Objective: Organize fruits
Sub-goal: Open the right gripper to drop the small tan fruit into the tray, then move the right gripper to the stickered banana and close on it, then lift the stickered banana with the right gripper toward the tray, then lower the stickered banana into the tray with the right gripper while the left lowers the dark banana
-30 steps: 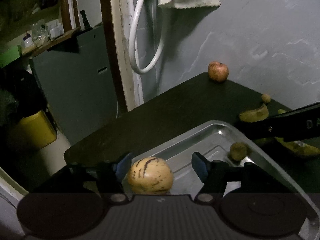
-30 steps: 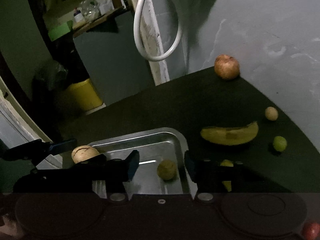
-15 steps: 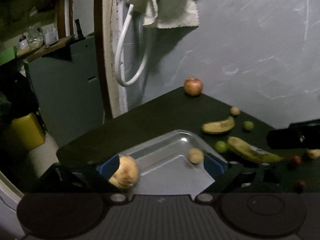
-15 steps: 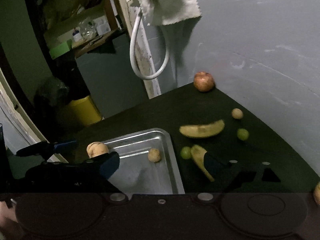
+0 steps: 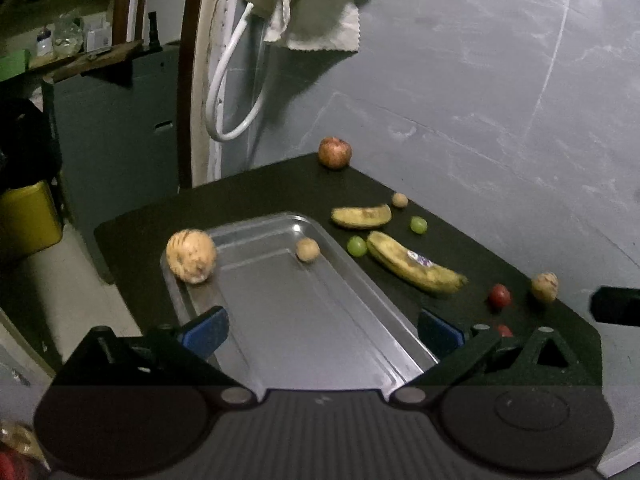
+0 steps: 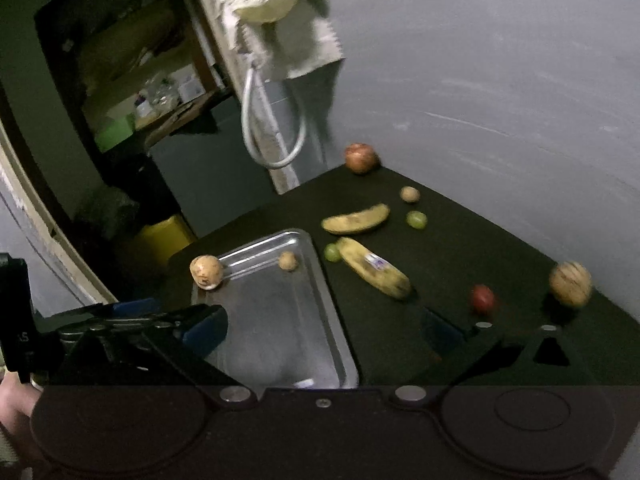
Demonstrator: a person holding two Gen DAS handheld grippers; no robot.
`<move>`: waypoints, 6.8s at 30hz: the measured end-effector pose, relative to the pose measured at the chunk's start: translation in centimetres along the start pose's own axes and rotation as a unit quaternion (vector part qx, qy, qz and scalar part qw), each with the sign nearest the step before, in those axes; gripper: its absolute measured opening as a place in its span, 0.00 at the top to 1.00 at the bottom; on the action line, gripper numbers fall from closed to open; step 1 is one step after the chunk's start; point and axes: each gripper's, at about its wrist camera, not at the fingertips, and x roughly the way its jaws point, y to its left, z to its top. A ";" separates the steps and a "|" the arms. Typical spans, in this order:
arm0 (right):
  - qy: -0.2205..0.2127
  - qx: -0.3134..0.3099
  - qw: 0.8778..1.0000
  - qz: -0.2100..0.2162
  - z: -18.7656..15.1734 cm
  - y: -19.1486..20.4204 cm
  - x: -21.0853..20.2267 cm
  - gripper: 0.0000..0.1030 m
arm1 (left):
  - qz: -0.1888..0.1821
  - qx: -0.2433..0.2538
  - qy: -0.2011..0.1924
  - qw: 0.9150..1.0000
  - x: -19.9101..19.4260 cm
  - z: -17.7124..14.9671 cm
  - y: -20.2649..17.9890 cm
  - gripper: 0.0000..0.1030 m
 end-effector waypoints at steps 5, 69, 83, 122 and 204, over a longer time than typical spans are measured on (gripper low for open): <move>-0.007 0.021 1.000 -0.019 -2.7 -2.5 -3.2 0.01 | 0.002 0.020 -0.005 1.000 -1.7 -0.4 -2.6 0.01; 0.094 -0.185 0.978 -0.018 5.4 -0.6 17.7 0.20 | -0.216 0.275 0.066 0.935 18.6 13.6 -0.2 0.01; 0.160 -0.238 0.957 -0.025 5.0 -0.9 24.1 0.42 | -0.258 0.320 0.100 0.906 23.8 15.8 0.4 0.01; 0.169 -0.159 0.971 -0.051 3.6 -4.9 20.1 0.65 | -0.231 0.409 0.145 0.871 30.7 13.0 -5.7 0.68; 0.171 -0.129 0.975 0.067 5.1 8.0 24.5 0.66 | 0.029 0.067 0.059 0.996 11.8 1.7 7.0 0.68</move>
